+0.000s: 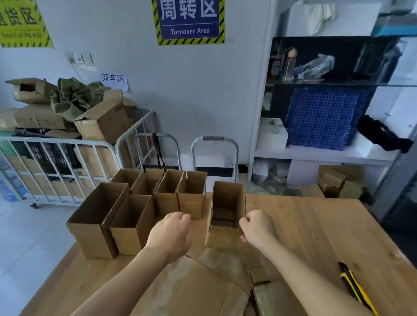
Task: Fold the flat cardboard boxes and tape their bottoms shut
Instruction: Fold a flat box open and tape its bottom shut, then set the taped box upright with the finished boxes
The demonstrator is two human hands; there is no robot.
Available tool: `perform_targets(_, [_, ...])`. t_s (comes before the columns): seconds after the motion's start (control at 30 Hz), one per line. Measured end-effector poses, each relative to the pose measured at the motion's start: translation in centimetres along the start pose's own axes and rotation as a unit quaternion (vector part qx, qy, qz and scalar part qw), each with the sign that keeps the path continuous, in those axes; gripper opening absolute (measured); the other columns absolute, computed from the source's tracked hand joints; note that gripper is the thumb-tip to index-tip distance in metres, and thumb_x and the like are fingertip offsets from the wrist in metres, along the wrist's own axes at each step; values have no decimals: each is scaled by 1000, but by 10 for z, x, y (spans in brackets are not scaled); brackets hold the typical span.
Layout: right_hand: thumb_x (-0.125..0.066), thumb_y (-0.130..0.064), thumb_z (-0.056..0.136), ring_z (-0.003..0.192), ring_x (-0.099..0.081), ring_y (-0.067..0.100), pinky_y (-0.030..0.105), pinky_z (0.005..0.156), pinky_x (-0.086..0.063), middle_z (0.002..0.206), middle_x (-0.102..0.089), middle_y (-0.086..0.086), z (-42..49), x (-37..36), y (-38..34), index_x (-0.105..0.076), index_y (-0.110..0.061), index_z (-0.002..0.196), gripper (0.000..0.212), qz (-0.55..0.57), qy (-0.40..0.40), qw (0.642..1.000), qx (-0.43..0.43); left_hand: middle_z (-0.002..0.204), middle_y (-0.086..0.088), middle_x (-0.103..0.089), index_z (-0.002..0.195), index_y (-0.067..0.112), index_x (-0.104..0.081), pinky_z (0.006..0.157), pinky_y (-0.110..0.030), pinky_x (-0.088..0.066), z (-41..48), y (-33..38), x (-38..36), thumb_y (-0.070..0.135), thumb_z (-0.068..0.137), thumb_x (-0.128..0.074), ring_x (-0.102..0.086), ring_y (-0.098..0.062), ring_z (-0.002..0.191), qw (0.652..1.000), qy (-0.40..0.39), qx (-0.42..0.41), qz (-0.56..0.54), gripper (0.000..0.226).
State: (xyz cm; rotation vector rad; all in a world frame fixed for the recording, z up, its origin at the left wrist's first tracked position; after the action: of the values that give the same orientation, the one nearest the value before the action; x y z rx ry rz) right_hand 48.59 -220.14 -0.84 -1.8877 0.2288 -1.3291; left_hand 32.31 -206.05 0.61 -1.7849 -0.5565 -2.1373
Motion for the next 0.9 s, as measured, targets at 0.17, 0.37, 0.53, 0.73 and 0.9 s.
perform_targets(0.17, [-48, -14, 93, 71, -69, 27, 44, 68, -61, 79, -68, 17, 79, -29, -8, -57, -5, 66, 30, -27, 17, 999, -25, 130, 4, -54, 130, 20, -54, 98, -23, -44, 41, -32, -32, 28, 98, -45, -49, -14, 123, 999, -1, -36, 14, 34])
perform_targets(0.37, [-47, -10, 93, 78, -69, 32, 39, 74, -58, 79, -65, 14, 146, -61, -11, -48, -10, 64, 29, -48, 2, 998, -40, 84, 5, -69, 86, 20, -73, 61, -22, -57, 69, -60, -72, 23, 60, -83, -68, -13, 79, 997, -18, -59, 40, 28])
perform_targets(0.53, [-47, -7, 89, 70, -71, 33, 42, 76, -58, 74, -71, 17, 181, -73, -16, -52, -8, 65, 25, -65, -5, 996, -54, 103, -6, -66, 102, 9, -66, 71, -39, -58, 79, -79, -94, 13, 83, -55, -63, -27, 98, 998, -38, -42, 22, 23])
perform_targets(0.73, [-44, -14, 97, 56, -70, 22, 33, 70, -59, 66, -70, 13, 199, -88, -24, -66, 0, 82, 30, -48, -7, 998, -49, 96, -7, -68, 97, 8, -68, 63, -39, -59, 88, -90, -106, 12, 80, -59, -65, -27, 90, 998, -48, -42, 8, 19])
perform_targets(0.9, [-42, -26, 99, 54, -68, 22, 29, 71, -55, 66, -71, 13, 195, -88, -24, -67, 1, 81, 41, -31, -8, 999, -42, 93, -6, -67, 96, 8, -67, 60, -37, -59, 89, -92, -110, 11, 78, -62, -65, -26, 87, 998, -50, -49, 8, 18])
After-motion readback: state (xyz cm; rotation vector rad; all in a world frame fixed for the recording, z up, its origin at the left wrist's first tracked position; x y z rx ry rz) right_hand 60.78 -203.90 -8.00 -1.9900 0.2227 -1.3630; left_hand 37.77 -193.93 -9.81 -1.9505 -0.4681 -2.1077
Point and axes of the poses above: each hand's wrist, its own z-axis towards the middle knuckle, its own x-axis out of the back of the hand, y = z × x, the point moved 3 cm from there along z, towards the middle knuckle
